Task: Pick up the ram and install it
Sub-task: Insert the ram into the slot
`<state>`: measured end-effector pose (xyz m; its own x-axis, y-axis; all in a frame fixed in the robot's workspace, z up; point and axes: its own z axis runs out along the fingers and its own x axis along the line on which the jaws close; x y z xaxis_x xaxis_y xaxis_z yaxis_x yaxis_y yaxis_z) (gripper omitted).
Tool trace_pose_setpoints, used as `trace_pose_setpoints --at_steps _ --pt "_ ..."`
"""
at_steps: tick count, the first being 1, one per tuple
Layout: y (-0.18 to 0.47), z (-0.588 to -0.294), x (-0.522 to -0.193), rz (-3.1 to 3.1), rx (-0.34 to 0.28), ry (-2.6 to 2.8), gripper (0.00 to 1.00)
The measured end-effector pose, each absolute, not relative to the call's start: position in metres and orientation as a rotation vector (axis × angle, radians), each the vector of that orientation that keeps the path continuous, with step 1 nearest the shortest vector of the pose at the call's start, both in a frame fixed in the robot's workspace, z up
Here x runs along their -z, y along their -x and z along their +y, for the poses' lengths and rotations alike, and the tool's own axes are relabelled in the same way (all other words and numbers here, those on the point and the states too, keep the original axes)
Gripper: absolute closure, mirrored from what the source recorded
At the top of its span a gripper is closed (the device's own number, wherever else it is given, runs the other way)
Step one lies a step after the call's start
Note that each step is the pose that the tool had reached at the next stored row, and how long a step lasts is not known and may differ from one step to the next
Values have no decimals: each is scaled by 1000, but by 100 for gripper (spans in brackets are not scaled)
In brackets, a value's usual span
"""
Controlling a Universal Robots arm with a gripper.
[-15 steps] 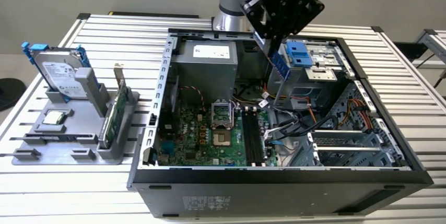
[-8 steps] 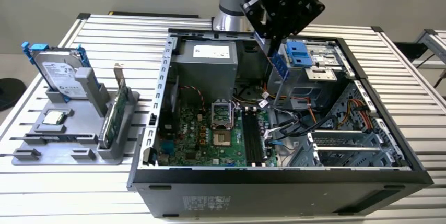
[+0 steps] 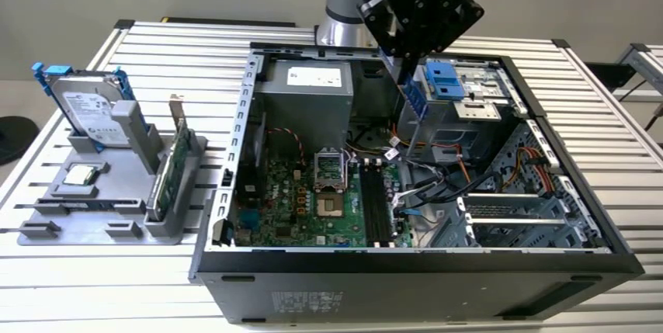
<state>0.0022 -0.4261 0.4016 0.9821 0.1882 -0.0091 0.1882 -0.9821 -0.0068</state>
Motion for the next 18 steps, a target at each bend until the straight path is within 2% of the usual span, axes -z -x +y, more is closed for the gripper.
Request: trace_pose_setpoints --at_steps 18 --pt "-2 -426 -402 -186 -15 3130 100"
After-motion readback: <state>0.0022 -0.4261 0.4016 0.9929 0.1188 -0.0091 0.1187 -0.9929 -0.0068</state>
